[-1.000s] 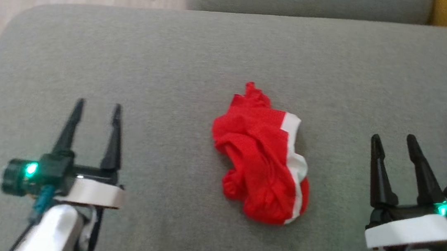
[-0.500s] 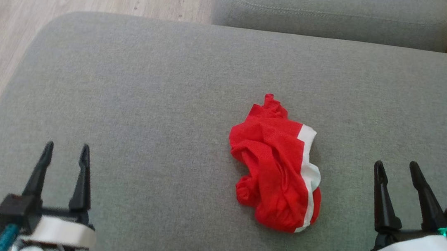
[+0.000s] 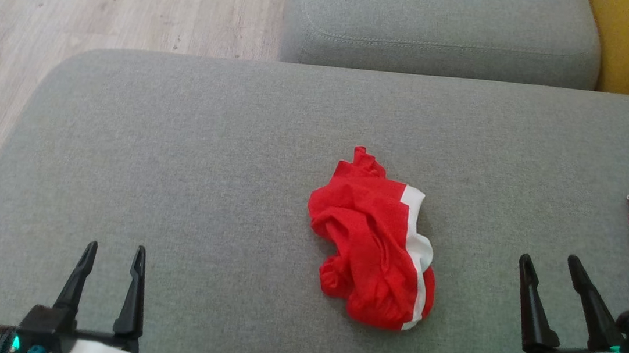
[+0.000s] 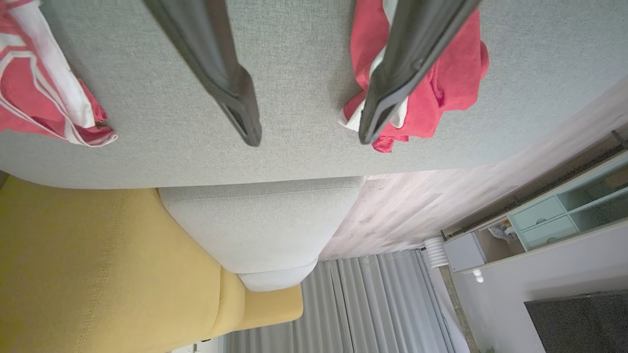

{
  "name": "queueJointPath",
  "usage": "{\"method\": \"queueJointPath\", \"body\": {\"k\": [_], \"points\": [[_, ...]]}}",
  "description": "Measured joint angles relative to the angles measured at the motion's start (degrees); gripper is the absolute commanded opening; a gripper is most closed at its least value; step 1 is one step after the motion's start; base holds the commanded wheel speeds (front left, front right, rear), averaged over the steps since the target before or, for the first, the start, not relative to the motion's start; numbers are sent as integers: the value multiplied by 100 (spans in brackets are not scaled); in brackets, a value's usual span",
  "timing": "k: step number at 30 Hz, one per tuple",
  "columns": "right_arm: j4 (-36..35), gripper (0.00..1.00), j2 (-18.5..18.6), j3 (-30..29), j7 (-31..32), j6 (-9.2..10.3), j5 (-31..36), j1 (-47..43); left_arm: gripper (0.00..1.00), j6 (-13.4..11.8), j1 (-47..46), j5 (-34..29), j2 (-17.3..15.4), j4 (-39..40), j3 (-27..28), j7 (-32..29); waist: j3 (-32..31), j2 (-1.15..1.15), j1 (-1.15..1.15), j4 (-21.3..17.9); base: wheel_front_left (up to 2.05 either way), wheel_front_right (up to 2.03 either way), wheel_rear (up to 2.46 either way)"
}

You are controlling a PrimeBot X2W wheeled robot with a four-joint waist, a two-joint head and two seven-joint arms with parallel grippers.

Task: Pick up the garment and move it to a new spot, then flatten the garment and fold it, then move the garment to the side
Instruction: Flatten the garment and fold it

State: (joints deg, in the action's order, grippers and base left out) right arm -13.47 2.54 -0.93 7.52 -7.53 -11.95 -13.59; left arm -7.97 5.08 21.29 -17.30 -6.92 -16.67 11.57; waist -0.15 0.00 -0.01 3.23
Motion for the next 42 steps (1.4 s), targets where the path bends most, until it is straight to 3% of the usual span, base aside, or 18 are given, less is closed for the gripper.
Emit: {"method": "queueJointPath", "body": {"k": [26, 31, 38, 42], "points": [[11, 100, -1, 45, 4, 0, -27, 9, 100, -49, -51, 44, 5, 7, -178, -47, 176, 0, 1, -95, 0, 0, 0], [5, 100, -1, 14, 4, 0, -60, 40, 100, 315, -510, -4, 203, 40, -810, -464, 355, 0, 1, -95, 0, 0, 0], [-26, 100, -1, 21, 4, 0, -57, 424, 100, 1220, -1745, -330, 1136, -199, -2486, -1351, 777, 0, 2, -115, 0, 0, 0], [-15, 100, -1, 34, 4, 0, -58, 591, 100, 1389, -2077, -285, 1338, -671, -3156, -1736, 1033, 0, 2, -192, 0, 0, 0]]}}
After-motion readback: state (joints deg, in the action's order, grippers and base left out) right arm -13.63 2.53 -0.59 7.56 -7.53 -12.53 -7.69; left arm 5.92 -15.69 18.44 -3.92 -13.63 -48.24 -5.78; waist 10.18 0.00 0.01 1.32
